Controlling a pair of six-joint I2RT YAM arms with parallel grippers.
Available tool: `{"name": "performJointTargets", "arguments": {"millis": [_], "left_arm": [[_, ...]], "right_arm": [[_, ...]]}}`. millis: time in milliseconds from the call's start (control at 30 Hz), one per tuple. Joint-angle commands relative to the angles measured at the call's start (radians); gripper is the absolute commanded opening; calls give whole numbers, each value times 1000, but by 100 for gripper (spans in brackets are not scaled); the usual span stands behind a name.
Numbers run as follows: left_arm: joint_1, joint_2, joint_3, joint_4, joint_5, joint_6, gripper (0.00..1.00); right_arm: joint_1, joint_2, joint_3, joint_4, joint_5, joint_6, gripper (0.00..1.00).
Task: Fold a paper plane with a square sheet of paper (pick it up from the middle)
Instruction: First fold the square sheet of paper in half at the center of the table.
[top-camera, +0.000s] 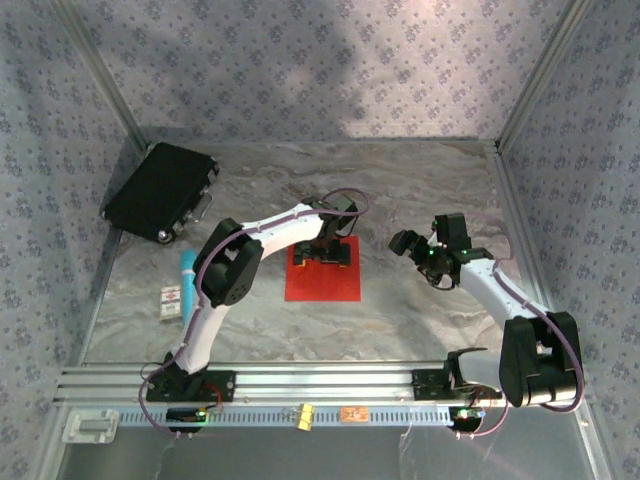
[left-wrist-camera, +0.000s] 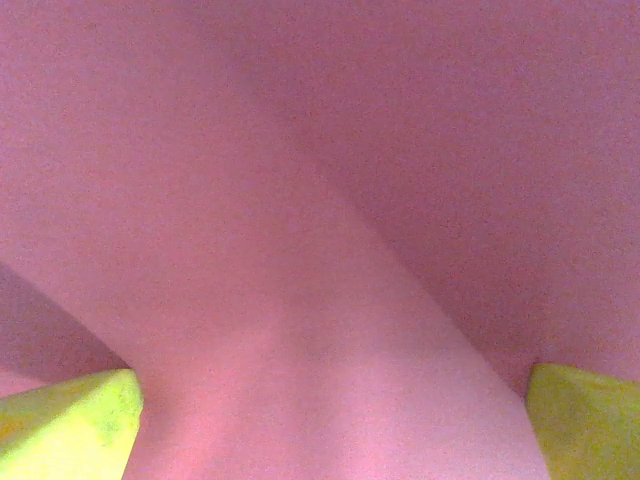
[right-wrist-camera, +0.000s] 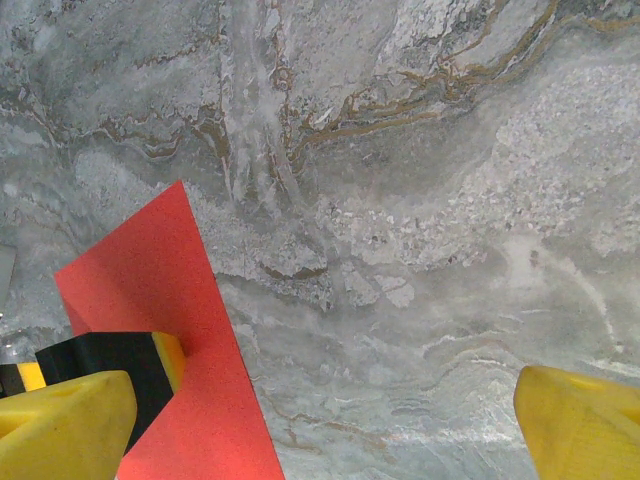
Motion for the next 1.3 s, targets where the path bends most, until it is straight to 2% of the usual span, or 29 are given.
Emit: {"name": "performJointTargets", "arguments": {"millis": [0, 500, 733, 1000, 1267], "left_arm": [[-9, 44, -48, -2, 23, -2, 97], [-18, 30, -40, 1, 4, 6, 93], [-22, 3, -51, 22, -16, 8, 83], [-23, -62, -103, 97, -19, 27, 62], [-23, -103, -136, 168, 16, 60, 48]], "right_arm": [[2, -2, 15, -32, 2, -11, 99], [2, -6, 15, -37, 1, -11, 99], [2, -12, 17, -37, 2, -9, 99], [4, -17, 21, -43, 13, -4, 99], [5, -34, 17, -54, 35, 5, 99]]}}
